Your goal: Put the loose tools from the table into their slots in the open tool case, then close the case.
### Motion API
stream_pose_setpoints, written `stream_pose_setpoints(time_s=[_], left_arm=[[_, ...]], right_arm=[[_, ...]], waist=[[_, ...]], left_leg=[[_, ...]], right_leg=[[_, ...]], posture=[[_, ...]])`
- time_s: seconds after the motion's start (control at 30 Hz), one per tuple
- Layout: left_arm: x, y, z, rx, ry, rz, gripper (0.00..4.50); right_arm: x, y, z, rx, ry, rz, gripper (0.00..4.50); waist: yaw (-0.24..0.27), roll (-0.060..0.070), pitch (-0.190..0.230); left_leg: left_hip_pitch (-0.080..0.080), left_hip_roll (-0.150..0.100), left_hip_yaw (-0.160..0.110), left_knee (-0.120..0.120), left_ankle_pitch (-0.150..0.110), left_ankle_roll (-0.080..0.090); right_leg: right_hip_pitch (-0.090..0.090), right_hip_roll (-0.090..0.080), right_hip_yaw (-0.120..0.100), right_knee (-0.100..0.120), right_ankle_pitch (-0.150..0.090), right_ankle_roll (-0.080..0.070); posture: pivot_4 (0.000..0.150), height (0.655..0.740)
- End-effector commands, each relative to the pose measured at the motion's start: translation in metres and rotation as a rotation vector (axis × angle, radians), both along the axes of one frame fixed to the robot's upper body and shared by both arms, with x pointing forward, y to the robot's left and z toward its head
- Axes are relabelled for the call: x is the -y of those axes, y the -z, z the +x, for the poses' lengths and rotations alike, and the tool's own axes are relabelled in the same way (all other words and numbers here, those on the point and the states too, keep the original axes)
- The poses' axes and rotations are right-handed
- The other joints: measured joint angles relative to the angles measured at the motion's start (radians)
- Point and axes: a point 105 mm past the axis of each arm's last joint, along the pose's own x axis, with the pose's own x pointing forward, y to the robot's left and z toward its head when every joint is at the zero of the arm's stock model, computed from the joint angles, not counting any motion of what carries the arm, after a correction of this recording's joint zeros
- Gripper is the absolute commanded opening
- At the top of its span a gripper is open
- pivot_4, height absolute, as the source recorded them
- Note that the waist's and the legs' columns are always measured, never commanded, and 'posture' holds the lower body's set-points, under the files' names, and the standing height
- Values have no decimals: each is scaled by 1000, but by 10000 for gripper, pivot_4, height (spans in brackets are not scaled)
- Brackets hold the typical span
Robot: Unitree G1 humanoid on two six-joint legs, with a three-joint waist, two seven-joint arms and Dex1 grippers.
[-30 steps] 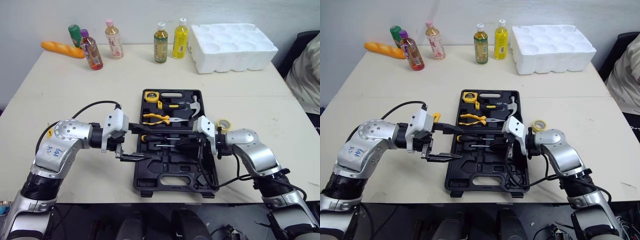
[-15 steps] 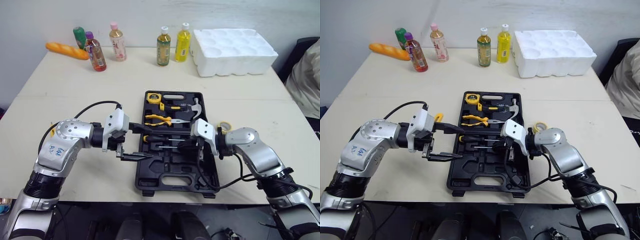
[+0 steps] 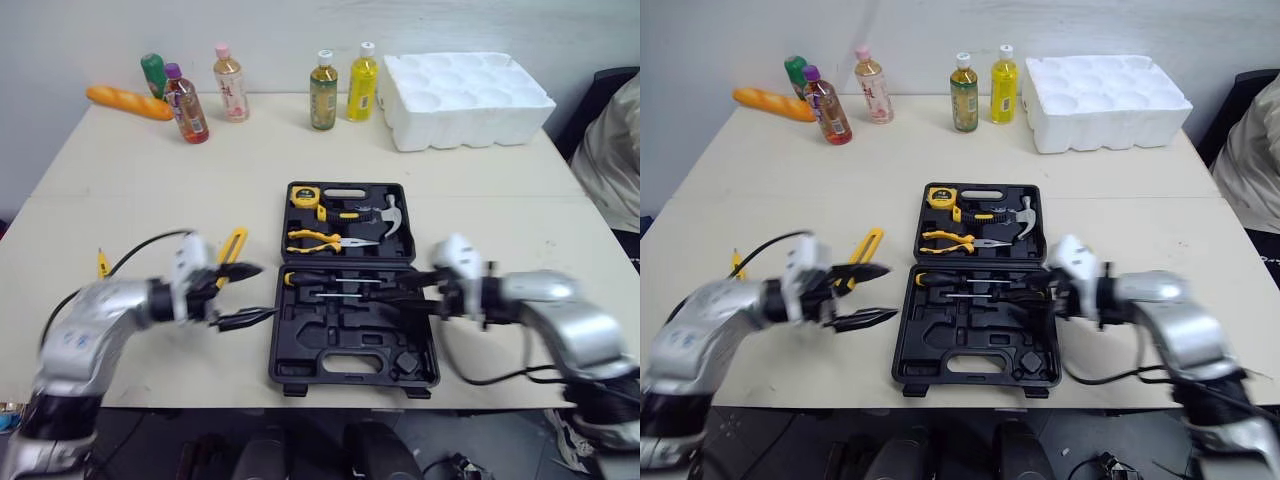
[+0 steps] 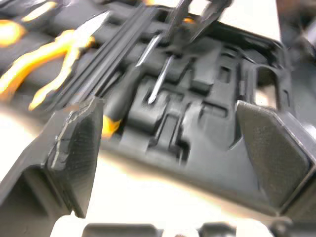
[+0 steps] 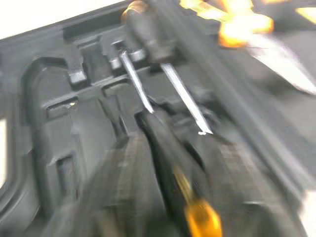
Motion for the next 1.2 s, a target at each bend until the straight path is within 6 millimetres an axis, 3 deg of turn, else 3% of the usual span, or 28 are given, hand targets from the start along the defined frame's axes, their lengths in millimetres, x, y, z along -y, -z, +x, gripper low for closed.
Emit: stream_pose_setpoints(time_s=[0.03,0.07,0.13,0.23,0.3,0.47,0.67,0.77,0.9,1.1,1.2], left_arm=[[-57,-14,-21,24,-294,-69,45000],[-72,-13,-29,16,-368,-80,45000],[-98,-10,-44,4,-497,-87,45000],[-166,-2,-79,-2,-805,-28,45000],[-191,0,-91,4,-914,0,45000],[-216,-1,-98,27,-1024,33,45000],[-214,-2,-90,40,-1006,41,45000],[-204,-2,-82,46,-986,44,45000],[-194,3,-68,-18,-1054,104,45000],[-166,-16,-36,-16,-1158,50,45000],[-166,-12,-29,-105,-1233,36,45000]], right_arm=[[53,-24,-13,40,153,-15,39658],[67,-25,-15,40,204,-28,44224],[92,-28,-18,41,291,-42,44694],[143,-35,-24,57,464,-78,44694],[159,-36,-26,63,512,-91,44694],[183,-31,-26,66,578,-123,44694],[193,-30,-23,81,592,-127,44694],[187,-31,-21,85,562,-116,44694],[159,-33,-15,100,467,-91,44694],[65,-53,-15,99,132,-7,44694],[18,-62,-21,100,-55,19,44694]], waist=[[3,-1,0],[3,-1,0],[3,-1,0],[1,-1,1],[0,0,1],[3,0,1],[0,0,1],[-2,1,1],[-2,1,1],[1,1,1],[0,1,1]], left_leg=[[1,0,0,-1,0,0],[1,1,0,-1,0,0],[3,1,0,-1,0,0],[6,0,0,-1,0,0],[6,0,1,-2,0,0],[6,0,1,-3,0,0],[4,-2,2,-4,-1,0],[5,-2,2,-5,-1,0],[5,-2,2,-6,0,0],[5,-2,2,-5,0,0],[4,-2,2,-4,0,0]], right_leg=[[1,0,-1,-2,0,0],[1,1,-1,-7,0,-1],[4,0,-1,-6,0,-1],[5,-1,0,-6,0,0],[5,-2,0,-6,0,-1],[3,-2,0,-6,-1,-2],[2,-5,0,-7,-1,-2],[2,-5,0,-6,-1,-2],[2,-5,0,-6,-1,-2],[2,-4,-1,-4,-1,-2],[1,-4,0,-4,0,-1]], posture=[[1500,7400],[1500,7400],[1500,7400],[1500,7400],[1500,7400],[1500,7400],[1500,7400],[1500,7400],[1500,7400],[1500,7400],[1500,7400]])
